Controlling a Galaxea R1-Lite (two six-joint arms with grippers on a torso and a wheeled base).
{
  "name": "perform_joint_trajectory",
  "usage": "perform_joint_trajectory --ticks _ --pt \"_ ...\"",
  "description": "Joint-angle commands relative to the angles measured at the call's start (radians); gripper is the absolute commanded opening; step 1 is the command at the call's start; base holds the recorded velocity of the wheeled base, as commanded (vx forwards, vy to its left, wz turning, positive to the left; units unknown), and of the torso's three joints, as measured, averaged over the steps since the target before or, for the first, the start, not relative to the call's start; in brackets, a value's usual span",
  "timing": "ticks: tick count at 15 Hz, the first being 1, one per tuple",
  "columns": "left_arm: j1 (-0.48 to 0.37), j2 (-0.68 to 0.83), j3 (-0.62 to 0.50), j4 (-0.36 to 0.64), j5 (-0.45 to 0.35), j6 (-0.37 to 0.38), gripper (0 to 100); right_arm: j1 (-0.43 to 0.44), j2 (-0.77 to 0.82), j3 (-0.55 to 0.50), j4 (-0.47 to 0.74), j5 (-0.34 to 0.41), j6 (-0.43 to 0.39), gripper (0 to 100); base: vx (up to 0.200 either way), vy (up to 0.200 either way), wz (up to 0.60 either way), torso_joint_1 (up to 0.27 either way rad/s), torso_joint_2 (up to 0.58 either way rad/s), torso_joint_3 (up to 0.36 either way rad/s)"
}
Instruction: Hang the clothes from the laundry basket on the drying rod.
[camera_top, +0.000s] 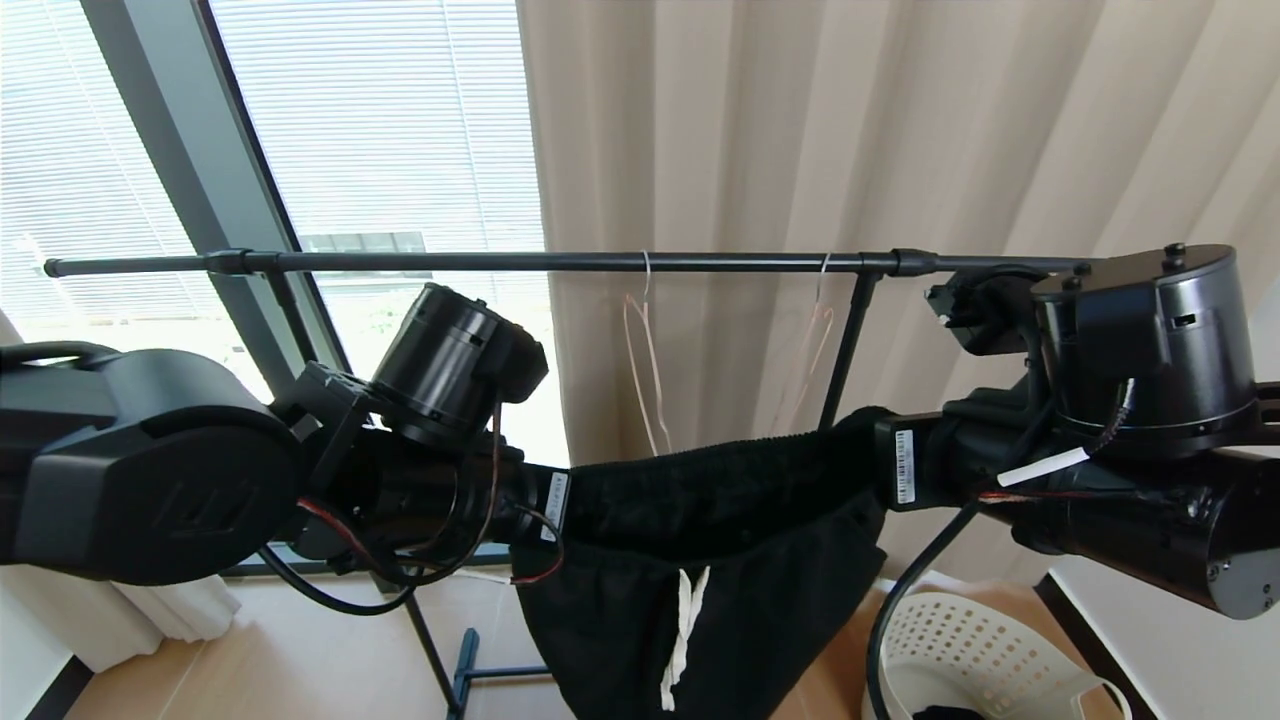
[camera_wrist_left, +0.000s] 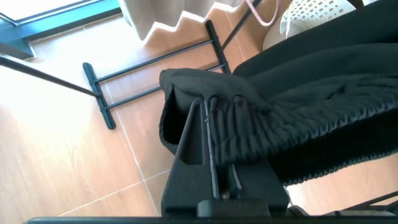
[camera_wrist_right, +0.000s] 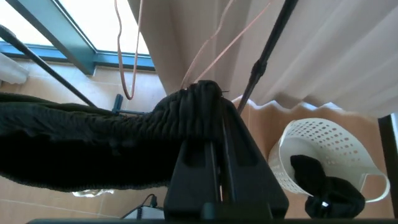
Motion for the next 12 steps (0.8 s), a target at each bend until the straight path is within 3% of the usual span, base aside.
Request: perform_joint_trajectory --ticks 1,6,12 --pt "0.051 -0.027 0.025 0.001 0.0 -0.003 0 -0.002 0.034 -0.01 0.0 0.001 -0.049 0 0.0 0.0 0.0 0.0 0.0 0.0" --pt "0.117 -0.127 0.079 0.046 0.003 0.037 0 -0.061 0.106 -0.006 -0.04 0.021 -0.162 0 0.0 0.0 0.0 0.0 0.0 0.0" --pt "0.15 -0.142 0.182 0.035 0.003 0.049 0 -0.158 0.092 0.01 -0.042 0.022 -0.159 0 0.0 0.0 0.0 0.0 0.0 0.0"
